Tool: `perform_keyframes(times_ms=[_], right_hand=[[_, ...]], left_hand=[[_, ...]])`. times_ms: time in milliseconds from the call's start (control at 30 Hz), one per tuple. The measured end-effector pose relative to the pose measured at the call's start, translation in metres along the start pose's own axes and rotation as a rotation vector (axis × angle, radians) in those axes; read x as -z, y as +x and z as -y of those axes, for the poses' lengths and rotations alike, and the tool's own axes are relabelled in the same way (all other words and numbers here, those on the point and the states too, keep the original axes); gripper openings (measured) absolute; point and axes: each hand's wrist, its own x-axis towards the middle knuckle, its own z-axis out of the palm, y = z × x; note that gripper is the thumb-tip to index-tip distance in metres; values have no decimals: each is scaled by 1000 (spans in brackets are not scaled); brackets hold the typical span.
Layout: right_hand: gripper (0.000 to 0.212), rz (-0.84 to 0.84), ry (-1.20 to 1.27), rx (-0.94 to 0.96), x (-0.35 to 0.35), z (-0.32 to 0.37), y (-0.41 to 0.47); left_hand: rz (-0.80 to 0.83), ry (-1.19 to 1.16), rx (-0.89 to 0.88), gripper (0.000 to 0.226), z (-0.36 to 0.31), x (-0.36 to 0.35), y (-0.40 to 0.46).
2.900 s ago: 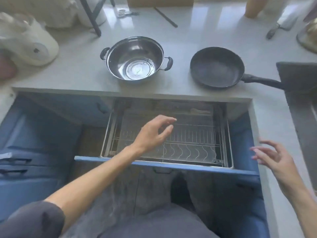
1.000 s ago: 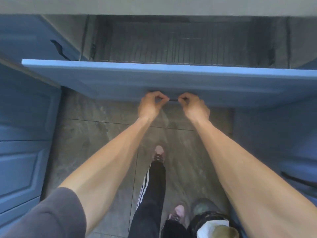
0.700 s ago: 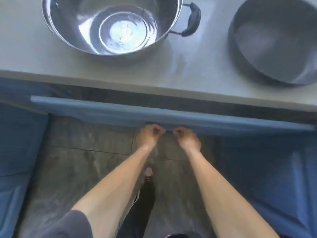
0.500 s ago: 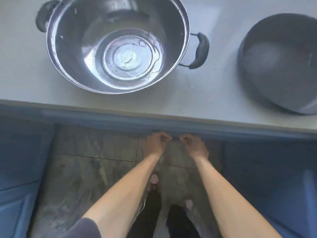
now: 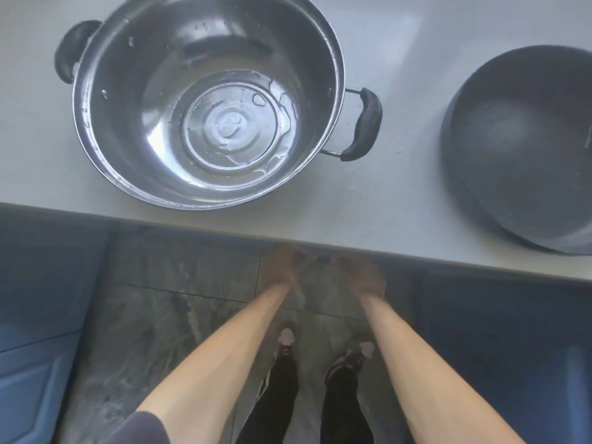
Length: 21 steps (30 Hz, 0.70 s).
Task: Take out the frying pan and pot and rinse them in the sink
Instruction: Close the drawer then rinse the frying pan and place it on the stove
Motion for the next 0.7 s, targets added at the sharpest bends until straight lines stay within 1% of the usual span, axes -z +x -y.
perform_keyframes(times_ms=[67,100,200,267,333,367,400,467,567,633,700], right_hand=[[43,58,2,68,6,0,-10],[41,83,47,112,11,-2,-18],[28,151,340,232,44,-25,-67],[19,213,467,318,85,-54,-109],[12,253,485,350,137,-84,-149],[11,243,486,363,167,-97,-169],[10,213,492,381,197,-109,-185],[7,113,515,417,254,-126,-208],[5,-68,566,480,325,-139,-222],[10,-191,582,513,355,-141,-218],[18,-288,527,514,369,-139,-205]], left_hand=[[41,53,21,27,-10,3,-7],[65,75,19,30,-16,6,-14],[143,28,-30,34,-42,22,-53],[188,-7,-113,34,-61,40,-94],[242,67,-237,33,-83,60,-134],[269,81,-291,32,-96,70,-151],[285,76,-340,32,-111,79,-165],[261,24,-416,28,-147,94,-181],[138,-110,-482,25,-199,103,-177],[24,-156,-502,22,-228,103,-163],[-38,-156,-498,18,-248,101,-145]])
